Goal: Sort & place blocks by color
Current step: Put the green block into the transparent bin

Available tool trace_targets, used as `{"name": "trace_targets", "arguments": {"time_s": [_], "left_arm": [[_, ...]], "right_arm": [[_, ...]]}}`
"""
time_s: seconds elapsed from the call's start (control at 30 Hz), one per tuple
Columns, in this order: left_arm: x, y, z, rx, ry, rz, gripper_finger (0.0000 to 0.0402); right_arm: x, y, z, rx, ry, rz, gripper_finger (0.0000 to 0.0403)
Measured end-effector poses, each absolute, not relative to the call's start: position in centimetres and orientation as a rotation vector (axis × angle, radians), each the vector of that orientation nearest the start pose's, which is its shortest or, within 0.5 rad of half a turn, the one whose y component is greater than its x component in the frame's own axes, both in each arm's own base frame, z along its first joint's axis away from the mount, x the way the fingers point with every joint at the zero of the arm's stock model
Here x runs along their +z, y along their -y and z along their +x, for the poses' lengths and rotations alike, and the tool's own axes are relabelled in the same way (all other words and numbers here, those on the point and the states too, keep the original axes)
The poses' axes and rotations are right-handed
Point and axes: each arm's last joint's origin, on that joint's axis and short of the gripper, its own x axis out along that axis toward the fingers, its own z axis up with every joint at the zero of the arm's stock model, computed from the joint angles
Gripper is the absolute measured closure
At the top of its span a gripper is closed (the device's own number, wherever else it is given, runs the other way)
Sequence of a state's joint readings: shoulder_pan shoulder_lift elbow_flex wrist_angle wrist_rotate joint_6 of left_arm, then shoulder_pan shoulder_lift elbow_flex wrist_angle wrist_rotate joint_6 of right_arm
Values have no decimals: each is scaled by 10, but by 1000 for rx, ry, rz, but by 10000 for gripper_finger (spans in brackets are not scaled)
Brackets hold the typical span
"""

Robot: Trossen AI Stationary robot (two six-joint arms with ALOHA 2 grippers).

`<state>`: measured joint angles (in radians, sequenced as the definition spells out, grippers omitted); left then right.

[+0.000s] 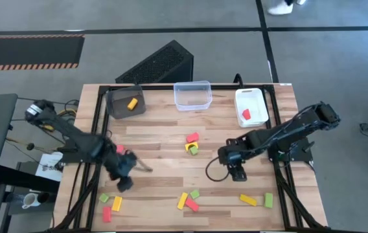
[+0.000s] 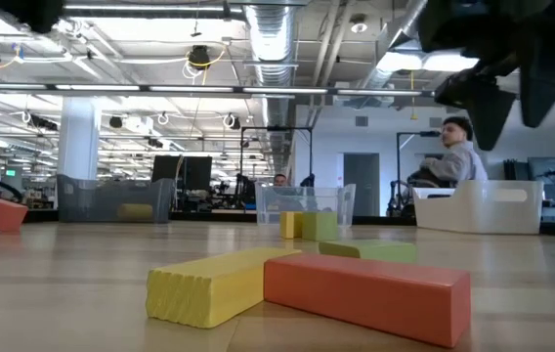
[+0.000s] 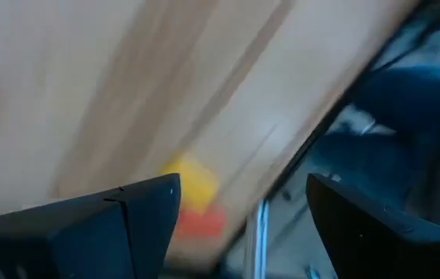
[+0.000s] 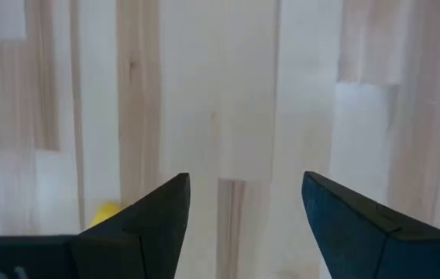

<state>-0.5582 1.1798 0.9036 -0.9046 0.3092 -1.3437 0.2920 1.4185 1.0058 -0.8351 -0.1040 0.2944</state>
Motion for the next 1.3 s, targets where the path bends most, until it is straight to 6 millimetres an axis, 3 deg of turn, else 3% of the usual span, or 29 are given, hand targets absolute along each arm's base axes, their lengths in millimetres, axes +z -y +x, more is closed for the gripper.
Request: {"name": "trace_targets", "arguments": {"time_s": [0.13,0.27,0.43,0.6,1.3], "left_arm": [[234,137,161,353,-1638,-987,143],[210,151,160,436,-1738,-905,143],[181,160,164,459,-1894,-735,143],[158,168,172,362,-1986,-628,143],[133,178,156,235,-2046,-601,143]], "right_arm": [[232,-76,255,137,-1214,188,131],[238,-75,267,126,-1090,265,131],[244,-72,278,136,-972,297,131],[245,-71,279,110,-965,356,131],[245,-82,277,108,-974,415,131]]}}
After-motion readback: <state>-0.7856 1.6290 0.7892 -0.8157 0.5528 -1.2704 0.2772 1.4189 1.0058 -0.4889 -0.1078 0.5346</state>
